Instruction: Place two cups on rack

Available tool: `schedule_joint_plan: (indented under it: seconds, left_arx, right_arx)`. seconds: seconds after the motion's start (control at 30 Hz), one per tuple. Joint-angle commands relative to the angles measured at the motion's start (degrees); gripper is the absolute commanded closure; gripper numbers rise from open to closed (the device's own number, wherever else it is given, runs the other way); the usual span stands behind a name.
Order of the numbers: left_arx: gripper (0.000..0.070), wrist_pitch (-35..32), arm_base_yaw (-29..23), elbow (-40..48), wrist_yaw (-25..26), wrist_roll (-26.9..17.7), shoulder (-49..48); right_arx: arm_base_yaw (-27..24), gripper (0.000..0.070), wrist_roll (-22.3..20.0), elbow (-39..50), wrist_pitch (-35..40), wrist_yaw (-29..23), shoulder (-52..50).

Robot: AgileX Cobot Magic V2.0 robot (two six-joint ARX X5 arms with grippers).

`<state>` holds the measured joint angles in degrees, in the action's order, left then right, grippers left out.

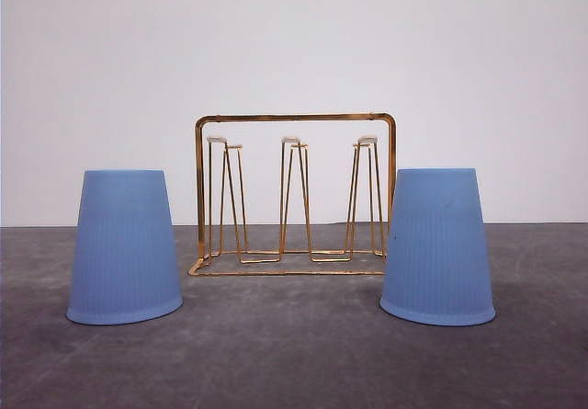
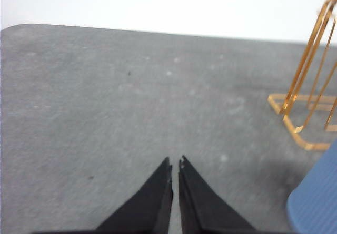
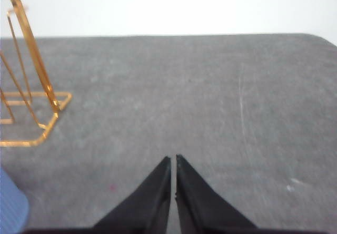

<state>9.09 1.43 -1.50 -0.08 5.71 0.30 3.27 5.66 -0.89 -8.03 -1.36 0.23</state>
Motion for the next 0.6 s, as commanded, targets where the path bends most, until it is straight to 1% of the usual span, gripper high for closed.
schedule_joint_plan:
  seconds: [0.0, 0.07, 0.13, 0.2, 0.27, 0.33, 0.37, 0.47, 0.57]
  left_arx:
    - [0.07, -2.01, 0.13, 0.74, 0.09, 8.87, -0.07]
    - [0.07, -4.31, 0.13, 0.45, 0.07, 14.81, -0.07]
    - [0.07, -8.27, 0.13, -0.44, 0.0, 18.91, -0.07]
    - [0.0699, -12.49, 0.13, -1.95, -0.17, 20.57, -0.07]
    - [0.0697, -13.64, 0.13, -4.75, -0.17, 20.55, 0.0]
    - [0.0696, -10.25, 0.13, -9.1, -0.17, 20.53, 0.3]
    - [0.0696, -7.05, 0.13, -11.82, -0.17, 20.51, 0.75]
    - [0.0696, 6.13, 0.13, -21.44, -0.15, 20.13, 3.83]
    - [0.0696, 19.86, 0.13, -30.79, -0.15, 17.84, 8.87]
  right_arx:
    - [0.0, 0.0687, 4.36, 0.06, 2.71, 1.12, -0.02]
    - [0.02, 0.0693, 8.2, 0.02, 6.27, 1.5, -0.02]
    - [0.0, 0.0693, 12.45, -0.65, 9.65, 1.26, -0.02]
    - [-0.11, 0.0693, 13.85, -2.67, 10.03, 1.28, -0.02]
    - [-0.11, 0.0693, 13.87, -5.65, 8.47, 1.28, 0.02]
    - [-0.11, 0.0693, 13.85, -9.67, 5.18, 1.33, 0.04]
    - [-0.11, 0.0693, 13.85, -11.59, 3.33, 1.33, 0.15]
    - [-0.11, 0.0693, 13.76, -18.74, -4.17, 1.33, 1.93]
    - [-0.09, 0.0693, 12.42, -25.57, -12.32, 1.73, 5.39]
